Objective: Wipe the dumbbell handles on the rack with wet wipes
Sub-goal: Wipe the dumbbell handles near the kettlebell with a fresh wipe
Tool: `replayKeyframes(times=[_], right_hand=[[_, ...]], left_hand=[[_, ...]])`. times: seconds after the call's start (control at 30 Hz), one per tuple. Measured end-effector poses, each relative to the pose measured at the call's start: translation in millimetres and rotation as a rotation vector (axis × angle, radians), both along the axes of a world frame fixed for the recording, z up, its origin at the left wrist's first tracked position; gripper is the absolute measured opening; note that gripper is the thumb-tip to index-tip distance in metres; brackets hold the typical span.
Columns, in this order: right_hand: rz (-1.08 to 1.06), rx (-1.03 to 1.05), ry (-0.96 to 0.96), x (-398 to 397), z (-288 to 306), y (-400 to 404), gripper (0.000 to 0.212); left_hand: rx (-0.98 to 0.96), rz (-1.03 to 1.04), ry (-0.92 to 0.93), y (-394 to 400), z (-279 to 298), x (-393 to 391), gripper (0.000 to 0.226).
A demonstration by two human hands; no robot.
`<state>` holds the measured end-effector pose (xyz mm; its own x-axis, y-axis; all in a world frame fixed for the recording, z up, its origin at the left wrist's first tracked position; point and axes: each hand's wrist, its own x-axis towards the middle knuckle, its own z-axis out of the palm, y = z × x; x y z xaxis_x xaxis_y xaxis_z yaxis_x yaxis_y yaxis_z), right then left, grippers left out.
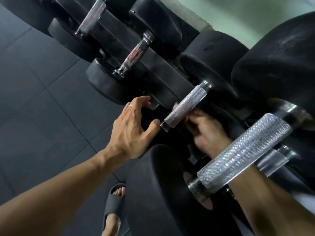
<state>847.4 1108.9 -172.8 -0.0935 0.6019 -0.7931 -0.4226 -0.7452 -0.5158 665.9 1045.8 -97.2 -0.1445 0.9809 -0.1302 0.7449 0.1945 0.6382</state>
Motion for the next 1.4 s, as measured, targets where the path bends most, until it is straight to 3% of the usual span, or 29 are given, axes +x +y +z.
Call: replayKeyframes(times=[0.07,0.17,0.23,0.4,0.57,0.7,0.8,1.0,1.17,1.4], right_hand=[[0.126,0.012,-0.068,-4.2,4.1,-14.9,0.027],[-0.079,0.094,0.016,6.2,-0.8,13.3,0.022],[-0.148,0.139,0.126,6.4,-1.5,29.3,0.033],[0.187,-0.028,0.028,-7.8,-3.5,-15.5,0.036],[0.214,0.035,-0.159,-1.2,26.1,-20.2,0.027],[0.155,0.147,-0.227,23.4,64.8,-45.0,0.028],[0.101,0.186,-0.277,46.6,103.3,-66.4,0.006],[-0.136,0.162,-0.577,72.8,184.8,-112.6,0.02],[-0.187,0.247,-0.682,88.0,247.8,-167.0,0.026],[-0.304,0.278,-0.83,144.5,291.4,-270.0,0.031]], left_hand=[[-0.011,-0.003,0.004,-0.1,0.3,-0.7,0.071],[-0.015,-0.017,0.01,0.2,-0.4,-1.6,0.07],[-0.018,-0.021,0.014,0.6,-1.3,-2.7,0.07],[-0.017,-0.059,0.013,0.4,0.0,-4.5,0.068],[-0.031,-0.115,0.03,1.2,3.2,-5.0,0.071],[-0.067,-0.217,0.036,2.4,16.1,-6.1,0.076],[-0.089,-0.285,-0.011,3.3,40.1,-6.7,0.073],[-0.054,-0.474,-0.048,-6.4,118.5,8.7,0.054],[0.007,-0.685,-0.034,-40.7,177.2,49.2,0.046],[0.034,-0.943,-0.015,-123.1,208.8,143.9,0.04]])
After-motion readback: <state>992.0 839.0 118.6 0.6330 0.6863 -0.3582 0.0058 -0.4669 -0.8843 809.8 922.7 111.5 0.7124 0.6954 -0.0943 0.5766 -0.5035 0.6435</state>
